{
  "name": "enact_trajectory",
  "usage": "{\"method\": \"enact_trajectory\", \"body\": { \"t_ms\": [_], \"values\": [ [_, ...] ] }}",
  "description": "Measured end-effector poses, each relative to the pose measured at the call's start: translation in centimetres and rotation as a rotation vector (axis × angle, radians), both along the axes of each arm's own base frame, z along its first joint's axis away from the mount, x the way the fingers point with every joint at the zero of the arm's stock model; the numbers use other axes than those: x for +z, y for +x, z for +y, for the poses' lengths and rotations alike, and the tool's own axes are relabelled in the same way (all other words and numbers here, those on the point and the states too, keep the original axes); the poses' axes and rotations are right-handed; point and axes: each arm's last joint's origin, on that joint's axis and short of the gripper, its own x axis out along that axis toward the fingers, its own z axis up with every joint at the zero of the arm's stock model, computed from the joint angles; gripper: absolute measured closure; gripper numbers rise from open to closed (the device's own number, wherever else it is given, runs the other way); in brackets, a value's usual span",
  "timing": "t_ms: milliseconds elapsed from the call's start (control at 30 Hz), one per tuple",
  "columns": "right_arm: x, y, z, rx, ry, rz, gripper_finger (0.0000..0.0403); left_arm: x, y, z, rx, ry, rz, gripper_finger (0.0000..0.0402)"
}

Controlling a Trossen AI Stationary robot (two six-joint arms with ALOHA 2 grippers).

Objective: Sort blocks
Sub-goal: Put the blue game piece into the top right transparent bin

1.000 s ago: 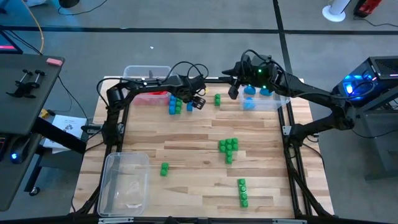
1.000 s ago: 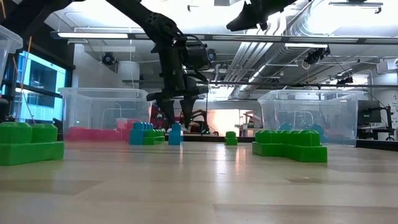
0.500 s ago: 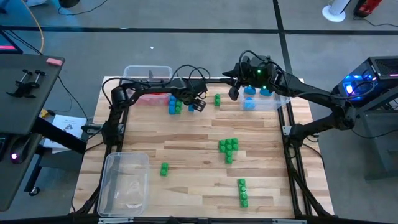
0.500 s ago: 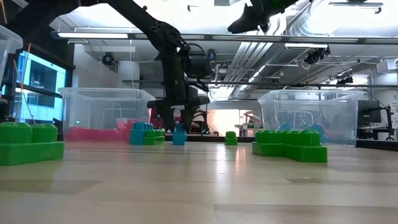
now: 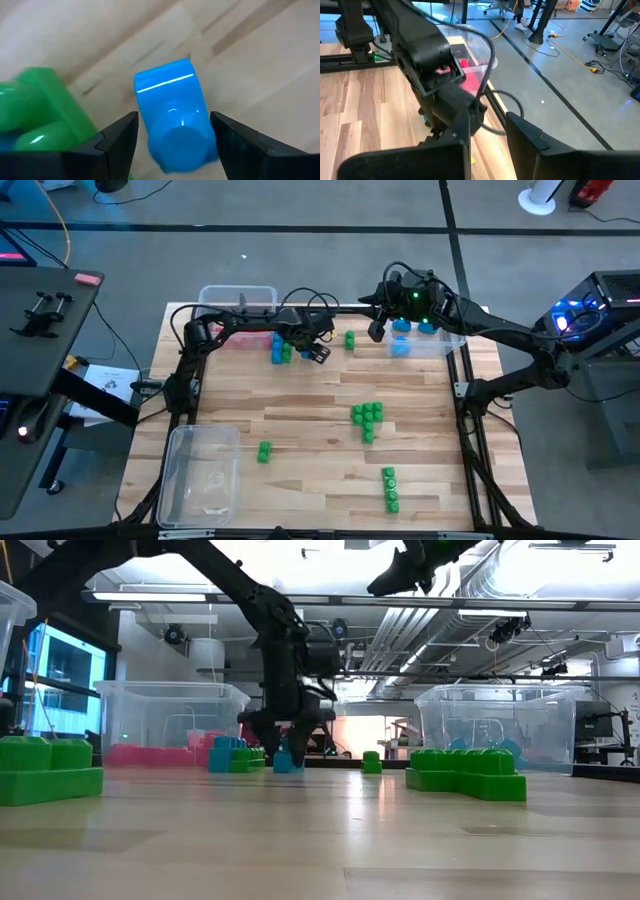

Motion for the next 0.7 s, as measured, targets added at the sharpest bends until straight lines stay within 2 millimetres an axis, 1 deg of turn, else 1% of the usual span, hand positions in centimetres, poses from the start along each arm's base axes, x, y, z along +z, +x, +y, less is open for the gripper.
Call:
{"method": "enact_trajectory", "body": {
  "t_ms": [67,133,233,333,367,433,500,567,700],
  "values": [
    [0.0,0.0,0.0,0.000,0.000,0.000,0.0337,-0.7,0.2,-0.2,-0.022,-0.016,0.014,0.0169],
    [0.0,0.0,0.0,-0.004,0.008,-0.004,0.0337,-0.8,0.3,-0.4,-0.045,-0.017,0.016,0.0181],
    [0.0,0.0,0.0,-0.007,0.016,-0.007,0.0337,-0.8,0.6,-0.7,-0.074,-0.009,0.009,0.0222],
    [0.0,0.0,0.0,-0.007,0.016,-0.007,0.0337,-0.5,0.7,-0.7,-0.088,-0.006,-0.008,0.0289],
    [0.0,0.0,0.0,-0.006,0.016,-0.008,0.0337,-0.3,0.7,-0.7,-0.099,-0.010,-0.015,0.0301],
    [0.0,0.0,0.0,0.006,0.020,-0.009,0.0337,0.2,0.6,-0.7,-0.133,-0.017,-0.029,0.0300],
    [0.0,0.0,0.1,0.023,0.026,-0.012,0.0337,1.3,0.5,-0.6,-0.180,-0.011,-0.057,0.0300],
    [0.0,0.1,0.2,0.048,0.035,-0.017,0.0337,3.0,0.5,-0.7,-0.253,0.025,-0.109,0.0300],
    [0.2,0.2,0.4,0.136,0.049,-0.050,0.0337,7.7,0.0,-1.2,-0.451,0.150,-0.197,0.0300]
  ]
}}
